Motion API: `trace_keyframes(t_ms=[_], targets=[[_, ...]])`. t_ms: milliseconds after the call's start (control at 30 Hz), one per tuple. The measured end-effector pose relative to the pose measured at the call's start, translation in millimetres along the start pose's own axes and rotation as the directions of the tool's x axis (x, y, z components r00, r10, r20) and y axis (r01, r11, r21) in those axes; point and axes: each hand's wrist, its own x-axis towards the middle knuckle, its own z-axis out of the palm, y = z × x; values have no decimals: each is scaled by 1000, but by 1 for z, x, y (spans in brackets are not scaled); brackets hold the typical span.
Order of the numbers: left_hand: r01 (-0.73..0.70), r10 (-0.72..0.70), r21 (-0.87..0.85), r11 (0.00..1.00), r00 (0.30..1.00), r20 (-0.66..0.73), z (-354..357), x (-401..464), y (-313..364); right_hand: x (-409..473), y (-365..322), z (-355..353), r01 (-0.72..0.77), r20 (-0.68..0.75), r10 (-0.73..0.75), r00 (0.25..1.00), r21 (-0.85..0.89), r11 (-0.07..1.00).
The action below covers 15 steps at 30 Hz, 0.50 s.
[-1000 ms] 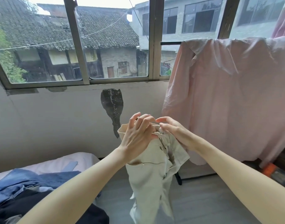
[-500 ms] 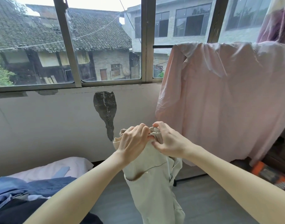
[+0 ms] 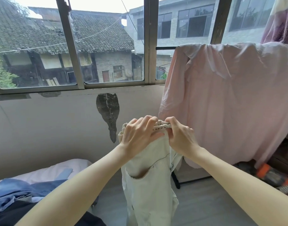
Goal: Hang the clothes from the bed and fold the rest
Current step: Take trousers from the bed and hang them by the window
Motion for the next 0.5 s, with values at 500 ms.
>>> trace_keyframes(t_ms=[500], targets=[[571,-535,5,821,765,359,-38,2,-50,35,-13,-7,57,-213,-75,974,-88,994]])
